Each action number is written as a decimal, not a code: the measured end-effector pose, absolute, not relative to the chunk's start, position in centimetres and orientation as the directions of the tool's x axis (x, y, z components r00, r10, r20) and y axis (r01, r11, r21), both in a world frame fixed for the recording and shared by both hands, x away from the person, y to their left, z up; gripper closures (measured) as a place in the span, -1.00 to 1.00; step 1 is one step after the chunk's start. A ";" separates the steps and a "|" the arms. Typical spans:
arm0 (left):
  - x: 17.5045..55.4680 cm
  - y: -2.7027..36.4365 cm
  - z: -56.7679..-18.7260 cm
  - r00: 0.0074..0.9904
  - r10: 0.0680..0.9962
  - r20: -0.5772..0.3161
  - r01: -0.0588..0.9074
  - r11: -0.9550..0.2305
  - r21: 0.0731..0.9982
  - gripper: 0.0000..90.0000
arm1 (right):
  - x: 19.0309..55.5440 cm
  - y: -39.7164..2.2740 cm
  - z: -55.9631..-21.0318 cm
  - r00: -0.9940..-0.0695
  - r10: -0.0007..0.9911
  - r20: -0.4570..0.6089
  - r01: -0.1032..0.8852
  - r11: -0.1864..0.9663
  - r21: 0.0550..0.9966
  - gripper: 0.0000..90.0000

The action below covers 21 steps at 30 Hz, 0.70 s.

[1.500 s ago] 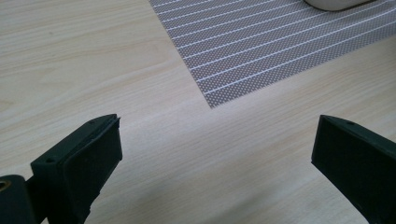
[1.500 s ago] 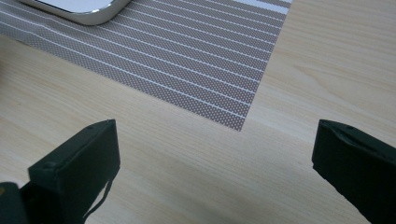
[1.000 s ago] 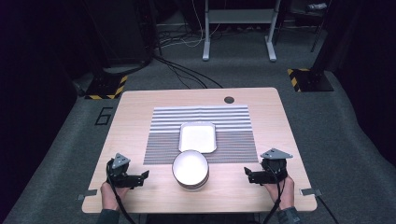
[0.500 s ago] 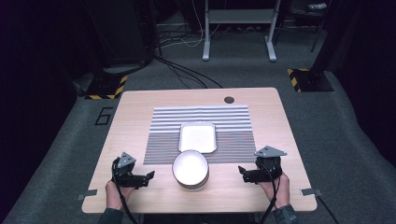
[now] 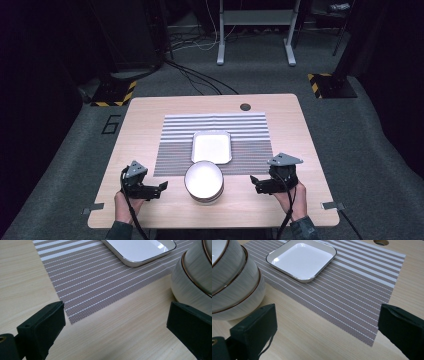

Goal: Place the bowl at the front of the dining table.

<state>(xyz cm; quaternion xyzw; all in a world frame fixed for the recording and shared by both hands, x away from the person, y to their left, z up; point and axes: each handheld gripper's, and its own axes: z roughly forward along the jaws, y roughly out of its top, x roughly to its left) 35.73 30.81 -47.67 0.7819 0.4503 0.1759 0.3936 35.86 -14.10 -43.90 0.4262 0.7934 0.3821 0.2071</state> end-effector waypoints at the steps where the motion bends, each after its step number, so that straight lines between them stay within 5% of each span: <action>1: 35.8 30.7 -47.6 0.535 0.841 -0.080 0.562 -0.284 0.777 -0.97 | 35.9 -14.0 -43.8 -0.553 0.833 -0.005 0.516 0.347 0.783 -0.96; 21: 36.1 29.3 -45.8 0.574 0.813 -0.093 0.528 -0.281 0.801 -0.96 | 35.9 -11.9 -42.2 -0.609 0.792 -0.041 0.476 0.406 0.780 -0.95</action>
